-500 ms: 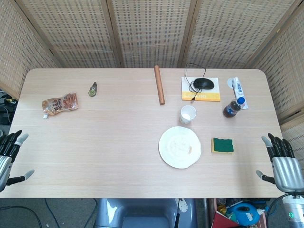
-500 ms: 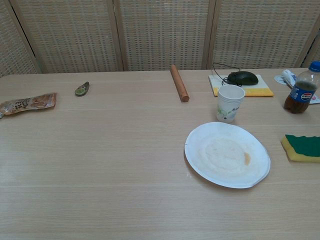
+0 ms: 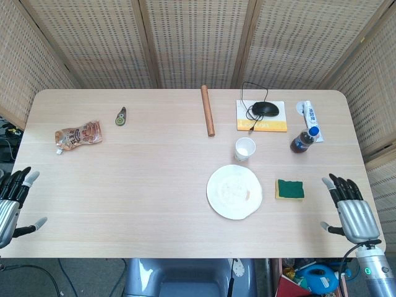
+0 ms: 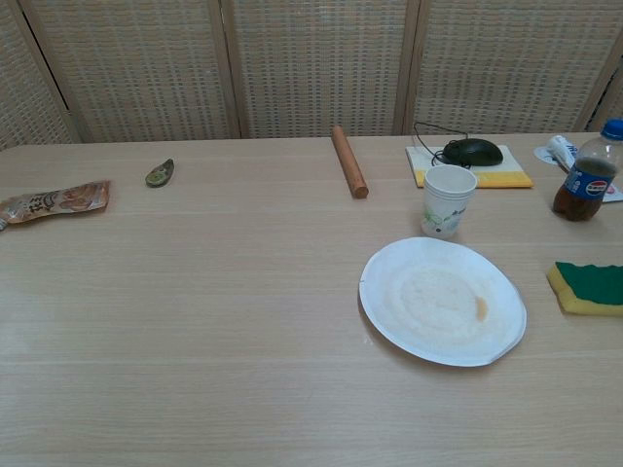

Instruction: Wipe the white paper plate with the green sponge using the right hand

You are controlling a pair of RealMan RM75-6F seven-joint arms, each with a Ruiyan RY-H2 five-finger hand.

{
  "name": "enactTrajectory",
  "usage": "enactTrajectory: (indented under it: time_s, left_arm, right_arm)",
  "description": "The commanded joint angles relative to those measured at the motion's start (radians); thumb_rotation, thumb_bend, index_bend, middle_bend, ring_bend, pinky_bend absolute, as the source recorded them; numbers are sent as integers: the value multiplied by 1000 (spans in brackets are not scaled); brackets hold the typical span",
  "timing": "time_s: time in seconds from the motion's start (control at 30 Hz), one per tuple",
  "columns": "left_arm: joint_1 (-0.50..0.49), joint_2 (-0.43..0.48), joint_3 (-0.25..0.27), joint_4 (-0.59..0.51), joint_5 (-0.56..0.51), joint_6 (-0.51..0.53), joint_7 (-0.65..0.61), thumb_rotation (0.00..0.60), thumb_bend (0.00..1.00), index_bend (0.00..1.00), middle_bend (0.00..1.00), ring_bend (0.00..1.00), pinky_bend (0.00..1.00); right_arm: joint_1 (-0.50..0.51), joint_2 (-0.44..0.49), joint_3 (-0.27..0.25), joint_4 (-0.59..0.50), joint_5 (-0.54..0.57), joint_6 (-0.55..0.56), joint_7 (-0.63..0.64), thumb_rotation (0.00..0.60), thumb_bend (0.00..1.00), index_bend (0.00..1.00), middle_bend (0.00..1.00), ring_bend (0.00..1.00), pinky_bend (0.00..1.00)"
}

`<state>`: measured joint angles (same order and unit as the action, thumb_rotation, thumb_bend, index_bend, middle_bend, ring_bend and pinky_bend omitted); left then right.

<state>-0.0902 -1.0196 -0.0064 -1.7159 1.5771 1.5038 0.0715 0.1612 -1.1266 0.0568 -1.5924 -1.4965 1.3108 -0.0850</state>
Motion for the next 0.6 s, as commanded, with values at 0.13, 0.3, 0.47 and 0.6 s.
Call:
enactTrajectory:
  time_s: [0.13,0.3,0.47,0.6]
  left_arm:
    - [-20,-23,-20,1,-52,-41,40,600,0,0,0,0,0]
    - [-35,-43,-34,3,-81,-63,80,600,0,0,0,0,0]
    - [-38,-42,-39,0,-100,-71,84,600,0,0,0,0,0]
    - [-37,-38,-42,0,-106,-69,73,600,0,0,0,0,0]
  right_arm:
    - [152,-96,18,154,10,-208,-29,600,0,9,0,0,0]
    - [244,-252,55,341,43,-284,-88,600,0,63,14,0,19]
    - [277,-312,57,424,46,-305,-88,600,0,93,84,27,147]
    - [312,-360,57,481,73,-360,-117,600,0,139,152,99,270]
